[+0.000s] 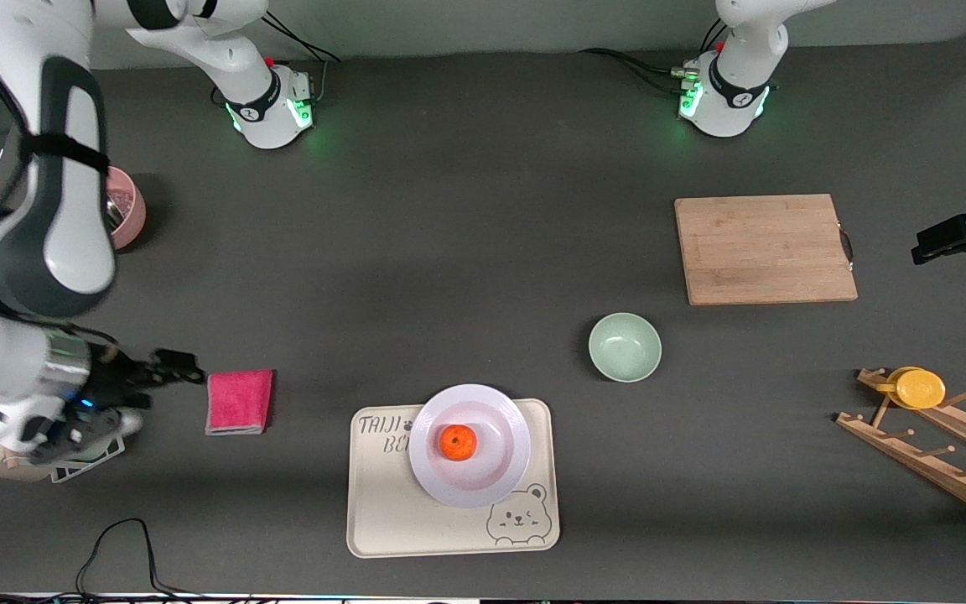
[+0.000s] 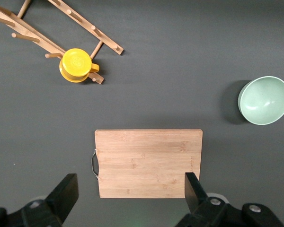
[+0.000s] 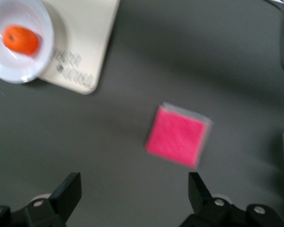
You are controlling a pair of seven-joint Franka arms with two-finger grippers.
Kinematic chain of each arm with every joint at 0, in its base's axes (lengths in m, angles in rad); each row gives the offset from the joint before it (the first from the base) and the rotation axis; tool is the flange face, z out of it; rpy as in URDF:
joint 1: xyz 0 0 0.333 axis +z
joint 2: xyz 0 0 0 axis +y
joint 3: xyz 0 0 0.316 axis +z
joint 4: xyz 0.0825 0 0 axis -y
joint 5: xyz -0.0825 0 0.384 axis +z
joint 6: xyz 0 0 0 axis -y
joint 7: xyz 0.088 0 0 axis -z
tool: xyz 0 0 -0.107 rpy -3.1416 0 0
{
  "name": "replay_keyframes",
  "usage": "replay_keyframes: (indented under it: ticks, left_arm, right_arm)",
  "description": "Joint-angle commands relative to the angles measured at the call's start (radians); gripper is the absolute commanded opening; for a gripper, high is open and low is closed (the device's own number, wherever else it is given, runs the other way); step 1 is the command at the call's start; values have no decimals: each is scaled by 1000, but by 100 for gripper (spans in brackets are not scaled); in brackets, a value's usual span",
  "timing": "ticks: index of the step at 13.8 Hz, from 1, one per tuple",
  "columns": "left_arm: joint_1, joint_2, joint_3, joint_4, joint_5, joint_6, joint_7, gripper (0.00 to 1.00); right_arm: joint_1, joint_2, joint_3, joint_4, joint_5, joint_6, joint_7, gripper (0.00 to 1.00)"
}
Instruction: Place orange and plate with both arms
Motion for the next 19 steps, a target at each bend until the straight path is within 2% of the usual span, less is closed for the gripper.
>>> replay_keyframes:
  ticks: [1,3,5,17,19]
  left_arm:
    - [-2,-2,1,10,8,-3,14,100]
    - [-1,-2,1,10,8,-3,14,100]
    - [-1,-2,3,11,9,-3,14,100]
    - [-2,-4,23,18,8,-8,14,100]
    - [-7,-4,21,16,8,-9,14,100]
  right_arm:
    - [-28,-202,56,-185,-143,-12,75,100]
    - [-120,-323,177,-274,-251,-20,163,100]
    - [-206,-393,278,-311,-287,-58,231,100]
    - [-208,-407,280,-283,-295,-113,345,100]
    - [-208,-407,277,-282,-322,-112,345,100]
